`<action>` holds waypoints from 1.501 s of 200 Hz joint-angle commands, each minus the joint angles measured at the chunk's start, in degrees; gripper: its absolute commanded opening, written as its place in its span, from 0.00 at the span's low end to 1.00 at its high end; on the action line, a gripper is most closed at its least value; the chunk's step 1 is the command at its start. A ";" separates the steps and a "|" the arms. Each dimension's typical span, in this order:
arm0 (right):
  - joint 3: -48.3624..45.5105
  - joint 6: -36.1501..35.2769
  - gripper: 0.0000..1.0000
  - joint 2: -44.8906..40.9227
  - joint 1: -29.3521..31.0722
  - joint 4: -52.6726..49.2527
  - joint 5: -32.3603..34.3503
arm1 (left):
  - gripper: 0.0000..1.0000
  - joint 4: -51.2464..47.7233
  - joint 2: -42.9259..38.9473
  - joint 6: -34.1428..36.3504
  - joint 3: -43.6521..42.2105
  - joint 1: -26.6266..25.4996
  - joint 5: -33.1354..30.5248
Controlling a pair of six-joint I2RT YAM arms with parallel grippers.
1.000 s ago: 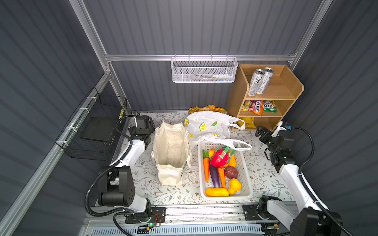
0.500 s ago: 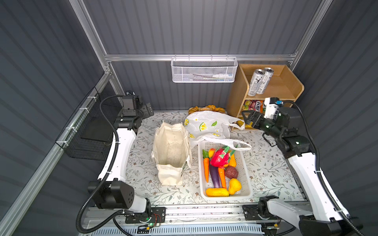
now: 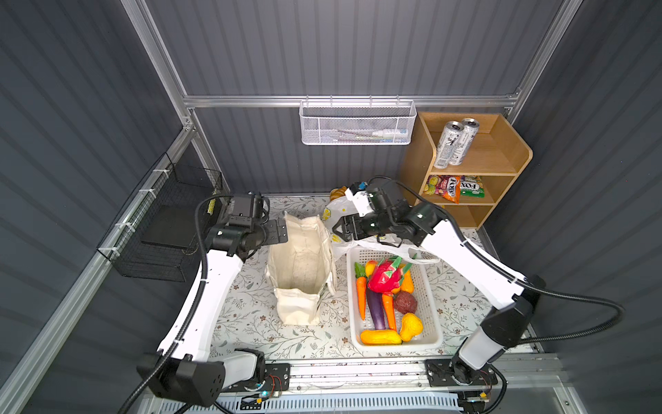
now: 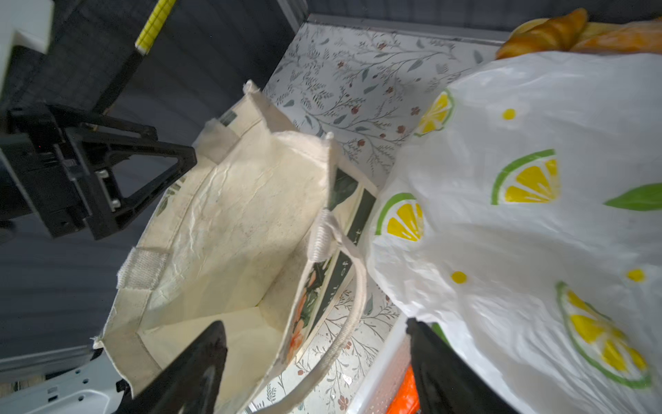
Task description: Place the mixed food into the grocery bags and tie them
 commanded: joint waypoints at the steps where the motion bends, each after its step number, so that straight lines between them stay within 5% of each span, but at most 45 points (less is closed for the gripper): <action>1: 5.01 -2.13 0.80 4.32 1.96 -7.38 2.83 | 1.00 -2.41 -2.27 -1.23 -3.36 0.40 -0.15; 34: 8.64 -2.01 0.76 10.78 3.10 -9.60 1.53 | 1.00 1.05 -0.87 -1.79 -6.58 0.41 2.17; 65: 10.44 -1.48 0.63 14.52 3.32 -9.23 -0.92 | 0.95 6.72 2.05 -3.57 -8.12 0.41 6.93; 81: 12.79 -2.06 0.46 16.16 3.28 -10.01 0.11 | 0.71 9.10 3.59 -4.20 -7.92 0.41 9.41; 99: 15.74 -2.60 0.13 17.27 2.32 -10.87 1.38 | 0.18 11.03 4.92 -4.42 -7.27 0.40 9.32; 107: 16.95 -2.71 0.00 17.54 1.49 -11.27 2.14 | 0.03 11.60 5.40 -4.34 -6.77 0.38 8.58; 167: 17.65 -3.28 0.00 15.57 -5.83 -12.27 3.43 | 0.00 11.92 7.46 -2.07 -4.73 0.41 6.86; 246: 13.65 -1.54 0.00 15.94 -6.16 -11.35 0.83 | 0.00 13.23 7.57 -0.64 -7.53 0.41 9.71; 267: 13.84 -1.22 0.15 15.66 -6.17 -11.12 0.69 | 0.00 13.80 7.94 -0.37 -8.07 0.41 10.50; 300: 16.97 -2.67 0.57 13.31 -6.21 -12.06 3.07 | 0.00 15.46 7.81 -0.28 -8.79 0.36 12.16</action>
